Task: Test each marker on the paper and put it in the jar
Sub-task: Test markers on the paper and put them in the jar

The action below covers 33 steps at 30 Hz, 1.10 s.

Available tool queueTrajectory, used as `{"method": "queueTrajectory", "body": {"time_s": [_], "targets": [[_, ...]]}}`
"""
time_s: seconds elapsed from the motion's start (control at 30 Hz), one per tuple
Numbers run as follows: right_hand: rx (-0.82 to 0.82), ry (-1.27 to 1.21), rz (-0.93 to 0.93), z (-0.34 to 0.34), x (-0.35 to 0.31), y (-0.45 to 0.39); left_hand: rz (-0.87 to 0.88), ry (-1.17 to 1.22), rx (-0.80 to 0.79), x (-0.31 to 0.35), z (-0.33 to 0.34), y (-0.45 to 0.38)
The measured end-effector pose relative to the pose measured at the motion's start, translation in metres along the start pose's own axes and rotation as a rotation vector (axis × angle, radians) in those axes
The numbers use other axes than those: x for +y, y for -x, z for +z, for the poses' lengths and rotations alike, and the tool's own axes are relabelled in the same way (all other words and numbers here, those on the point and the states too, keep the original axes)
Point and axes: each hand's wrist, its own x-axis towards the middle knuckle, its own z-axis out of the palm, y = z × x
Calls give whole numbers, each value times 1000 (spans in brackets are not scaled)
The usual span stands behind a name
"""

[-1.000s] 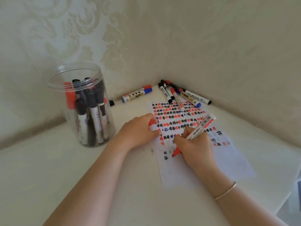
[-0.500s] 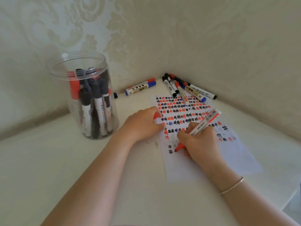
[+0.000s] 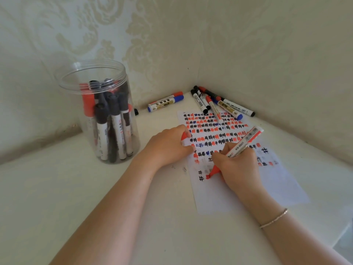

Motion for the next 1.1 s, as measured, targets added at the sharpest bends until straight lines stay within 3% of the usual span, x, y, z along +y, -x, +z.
{"method": "queueTrajectory", "body": {"time_s": [0.13,0.2,0.33,0.53,1.0,1.1], "targets": [[-9,34,-9,2,2,0,8,36,7,0,0,2],[-36,-4,8,1,1,-1,1,162,16,0,-1,3],[-90,-421,54,-16,-21,-12,41,434,27,5,-5,7],[-179,-771,-58,-38,-70,-35,160,690,79,13,-3,8],[-224,-445,-93,-16,-63,-39,186,823,111,17,-9,9],[-283,-509,-46,-19,-67,-42,184,933,125,15,-12,8]]}}
